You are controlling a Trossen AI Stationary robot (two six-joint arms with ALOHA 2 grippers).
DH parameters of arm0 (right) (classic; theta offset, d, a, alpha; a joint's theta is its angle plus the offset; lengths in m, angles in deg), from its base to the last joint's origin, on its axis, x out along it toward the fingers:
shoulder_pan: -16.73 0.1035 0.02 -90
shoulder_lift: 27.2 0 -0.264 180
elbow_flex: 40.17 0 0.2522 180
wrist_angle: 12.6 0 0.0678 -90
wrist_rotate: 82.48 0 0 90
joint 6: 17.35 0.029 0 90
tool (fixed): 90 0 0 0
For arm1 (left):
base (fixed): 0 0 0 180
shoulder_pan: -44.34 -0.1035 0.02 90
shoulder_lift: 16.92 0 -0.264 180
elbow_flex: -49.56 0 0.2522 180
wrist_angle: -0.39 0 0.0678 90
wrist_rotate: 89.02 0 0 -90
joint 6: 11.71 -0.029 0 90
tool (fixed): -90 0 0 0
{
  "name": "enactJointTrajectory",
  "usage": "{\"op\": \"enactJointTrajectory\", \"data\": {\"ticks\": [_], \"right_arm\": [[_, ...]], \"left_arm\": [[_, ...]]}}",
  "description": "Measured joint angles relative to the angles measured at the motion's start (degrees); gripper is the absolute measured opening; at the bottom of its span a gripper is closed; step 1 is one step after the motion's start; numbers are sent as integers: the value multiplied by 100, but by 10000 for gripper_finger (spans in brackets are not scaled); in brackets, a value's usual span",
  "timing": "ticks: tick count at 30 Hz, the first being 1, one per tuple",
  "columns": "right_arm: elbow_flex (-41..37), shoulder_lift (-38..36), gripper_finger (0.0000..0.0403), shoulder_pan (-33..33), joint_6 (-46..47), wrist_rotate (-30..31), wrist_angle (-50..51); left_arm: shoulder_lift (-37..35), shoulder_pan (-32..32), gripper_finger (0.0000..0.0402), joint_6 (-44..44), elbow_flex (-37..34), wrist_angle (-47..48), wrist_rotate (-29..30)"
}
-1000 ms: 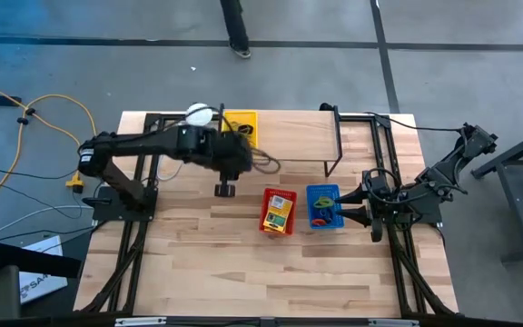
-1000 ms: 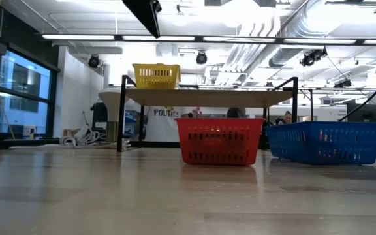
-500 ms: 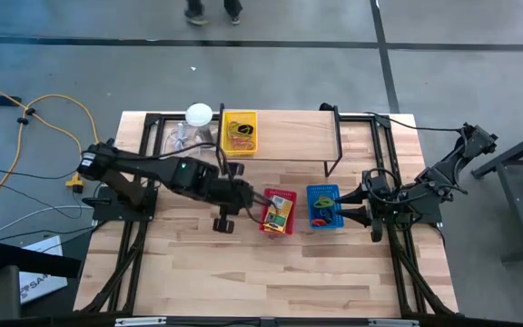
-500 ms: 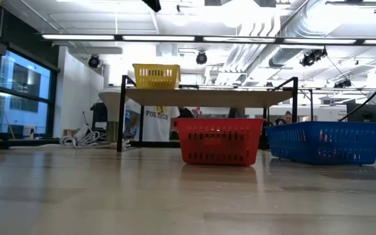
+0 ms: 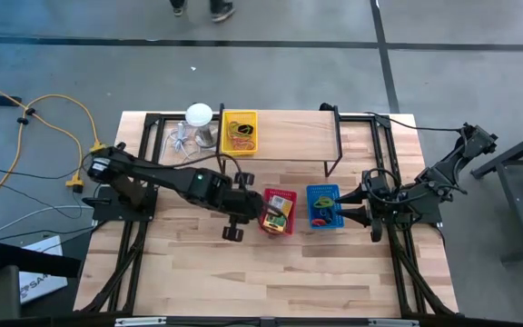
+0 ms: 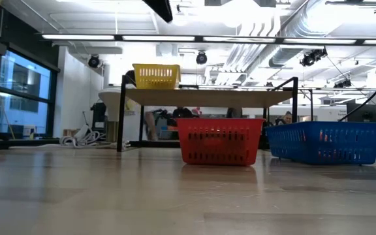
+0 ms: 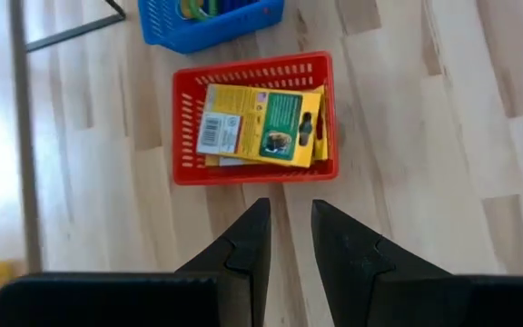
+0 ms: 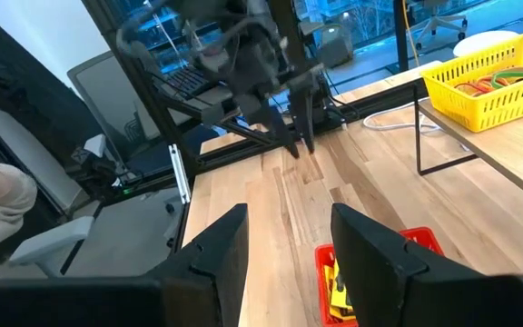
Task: Pick & Place Office Desk Supplies
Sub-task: Put the red bin with the crayon boxes on the shelf
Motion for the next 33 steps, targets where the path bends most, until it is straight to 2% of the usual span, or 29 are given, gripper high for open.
{"op": "enactJointTrajectory", "data": {"ticks": [17, 33], "right_arm": [[0, 0, 146, 0, 1, -2, 4], [0, 1, 146, 0, 2, -4, 0]], "left_arm": [[856, 13, 76, -50, 0, -714, -415], [979, 131, 76, -170, -6, -1314, -429]]}}
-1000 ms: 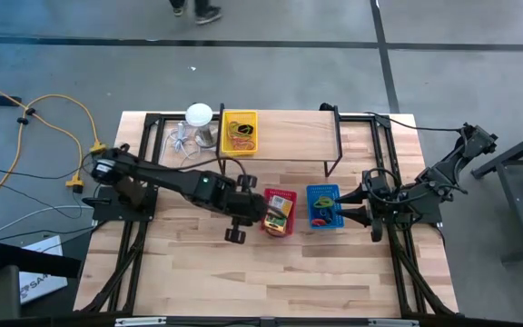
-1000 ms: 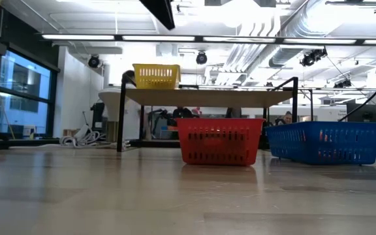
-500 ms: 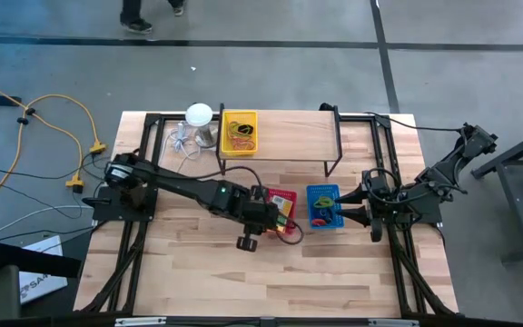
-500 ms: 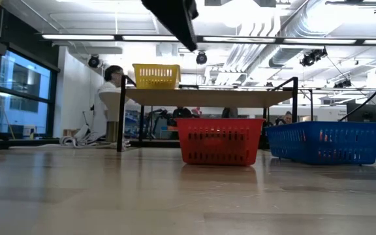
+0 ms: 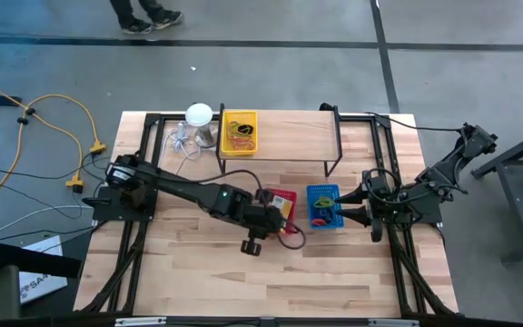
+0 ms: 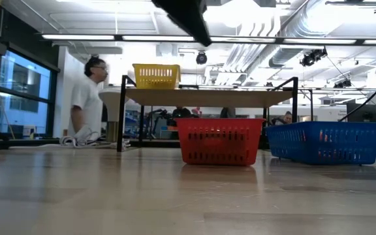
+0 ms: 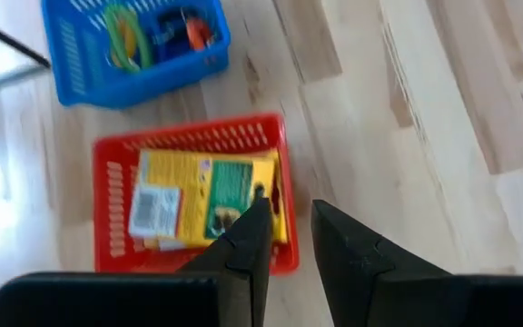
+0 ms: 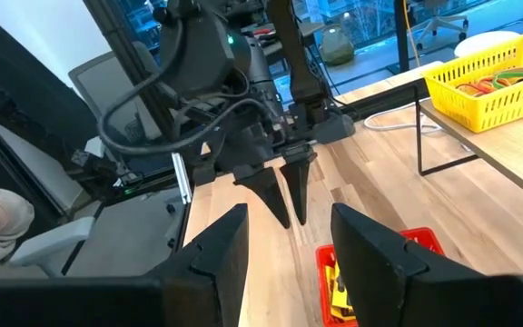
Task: Pick & Place Office Desk Supplies
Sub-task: Put the red bin with the crayon boxes on the shelf
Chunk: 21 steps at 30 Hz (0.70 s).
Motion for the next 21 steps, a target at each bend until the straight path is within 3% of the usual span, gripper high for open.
{"op": "enactJointTrajectory", "data": {"ticks": [21], "right_arm": [[0, -1, 146, 2, 1, 2, -7]], "left_arm": [[363, -205, 76, -453, 4, -1044, 111]]}}
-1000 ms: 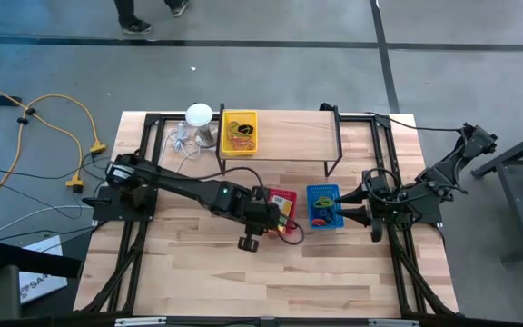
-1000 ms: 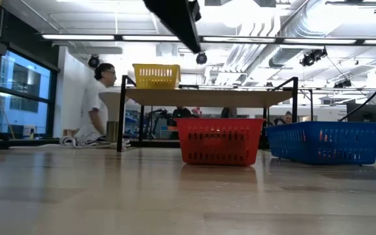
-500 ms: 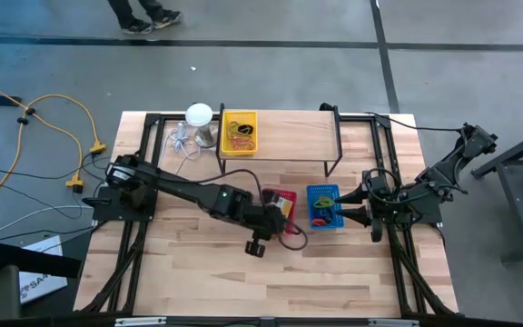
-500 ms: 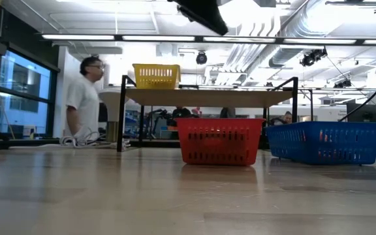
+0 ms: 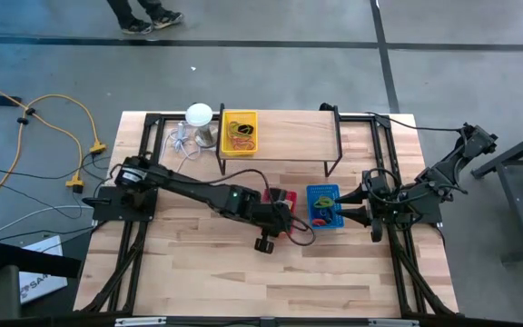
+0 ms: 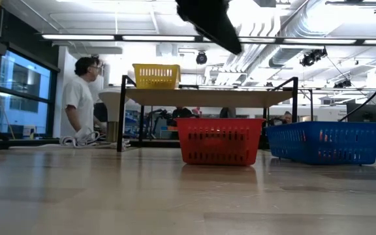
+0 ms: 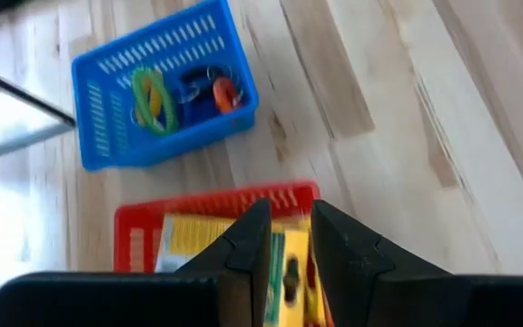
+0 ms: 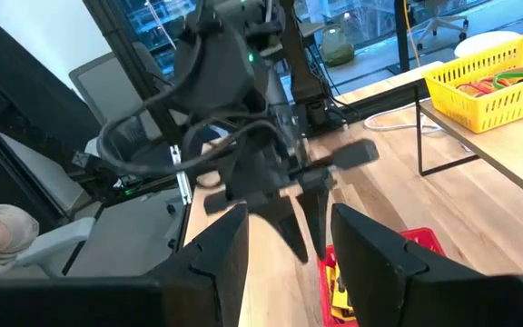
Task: Pick & Place Office Desk Supplies
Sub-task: Put the red bin with the crayon boxes on the shelf
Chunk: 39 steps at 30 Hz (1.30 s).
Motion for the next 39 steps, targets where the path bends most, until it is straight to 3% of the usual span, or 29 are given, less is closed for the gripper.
{"op": "enactJointTrajectory", "data": {"ticks": [39], "right_arm": [[0, 0, 146, 0, 0, 0, 7]], "left_arm": [[666, 242, 76, 595, 2, 299, 29]]}}
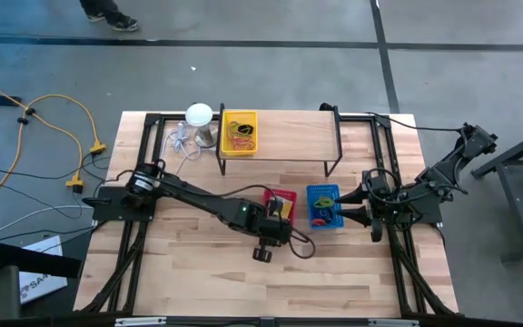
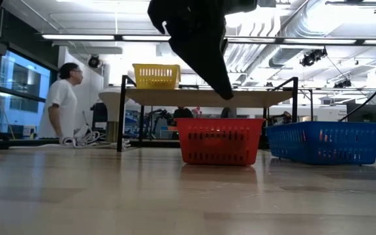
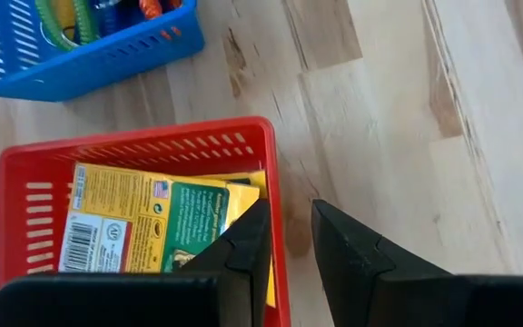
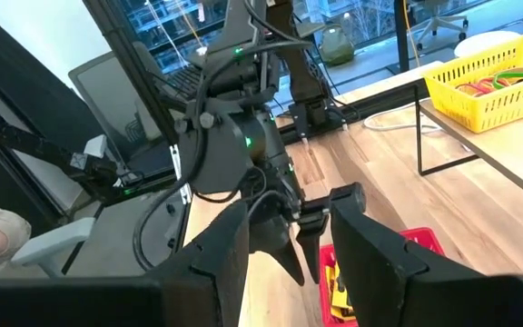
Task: Pick & Place Office Desk Supplies
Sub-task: Put the red bin with the crayon boxes on the shelf
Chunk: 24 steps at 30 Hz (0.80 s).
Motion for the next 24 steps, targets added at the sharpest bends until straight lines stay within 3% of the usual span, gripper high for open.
{"op": "enactJointTrajectory", "data": {"ticks": [24], "right_arm": [[0, 0, 146, -2, 0, 0, 1]], "left_arm": [[288, -42, 76, 70, -1, 217, -10]]}}
